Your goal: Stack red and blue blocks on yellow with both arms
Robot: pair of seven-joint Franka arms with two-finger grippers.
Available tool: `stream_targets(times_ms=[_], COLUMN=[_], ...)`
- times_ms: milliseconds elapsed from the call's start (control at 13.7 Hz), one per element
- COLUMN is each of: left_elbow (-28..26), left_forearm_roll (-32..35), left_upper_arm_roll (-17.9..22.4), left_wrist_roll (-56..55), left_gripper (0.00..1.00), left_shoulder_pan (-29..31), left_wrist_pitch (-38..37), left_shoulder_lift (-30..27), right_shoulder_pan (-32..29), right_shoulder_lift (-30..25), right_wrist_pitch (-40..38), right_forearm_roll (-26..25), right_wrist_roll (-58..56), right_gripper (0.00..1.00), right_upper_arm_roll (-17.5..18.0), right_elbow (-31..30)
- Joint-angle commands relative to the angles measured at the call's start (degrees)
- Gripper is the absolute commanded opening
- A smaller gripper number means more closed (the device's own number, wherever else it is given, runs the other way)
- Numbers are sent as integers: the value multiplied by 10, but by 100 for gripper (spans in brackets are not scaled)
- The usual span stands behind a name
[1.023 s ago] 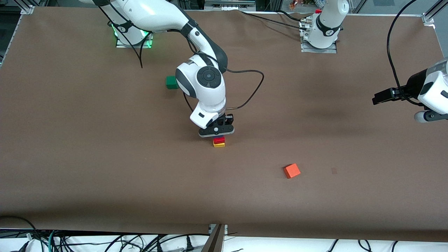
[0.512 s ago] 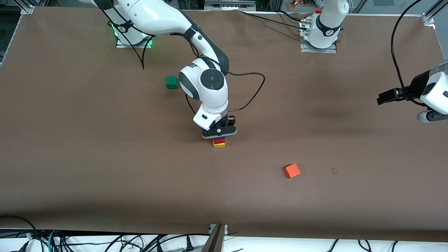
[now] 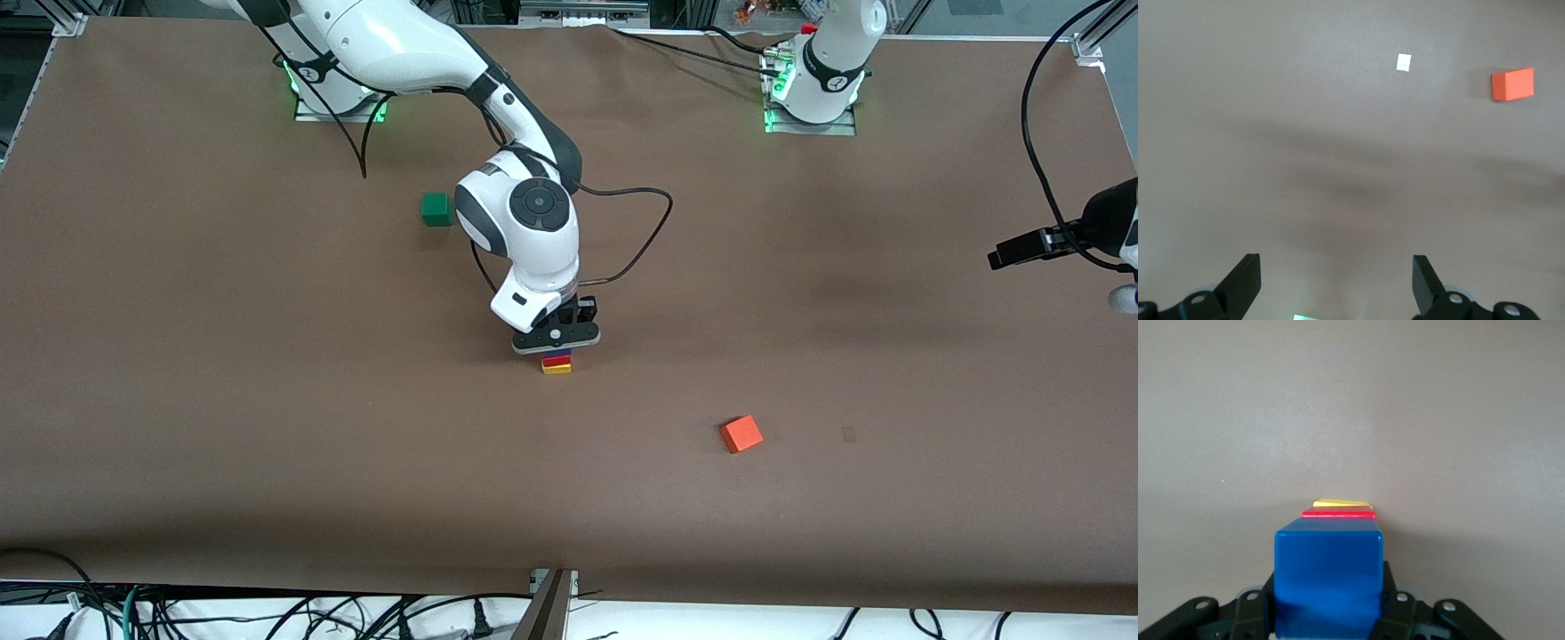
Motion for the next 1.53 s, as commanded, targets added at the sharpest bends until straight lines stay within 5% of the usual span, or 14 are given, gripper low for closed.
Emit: stream_targets(times_ms=[0,438,950,1169,1462], left_elbow=[9,37,39,49,53], left_forearm_roll=[-10,-10,-11,-11,-11], left_upper_arm_roll=[-2,-6,-6,-7,-7], left_wrist_roll=[11,9,7,7,7], left_gripper=[100,100,100,100,100], left_shoulder_pan=[1,-6,-6,-10,-10], left_wrist_pitch=[1,1,1,0,0], left_shoulder_lift=[4,21,24,28,31], right_shoulder_pan=[2,-1,-83,-150,-155], right_shoulder_lift=[4,-13,-126,-177,-227], right_wrist_pitch=[-11,-52,-149,-239,-286], right_forearm_roll=[-8,-7,-1,114,120], right_wrist_roll=[21,33,23,-73,-122], right_gripper=[100,100,100,100,100], right_upper_arm_roll=[-9,-11,-30,-47,-103], right_elbow=[21,50,47,37,4])
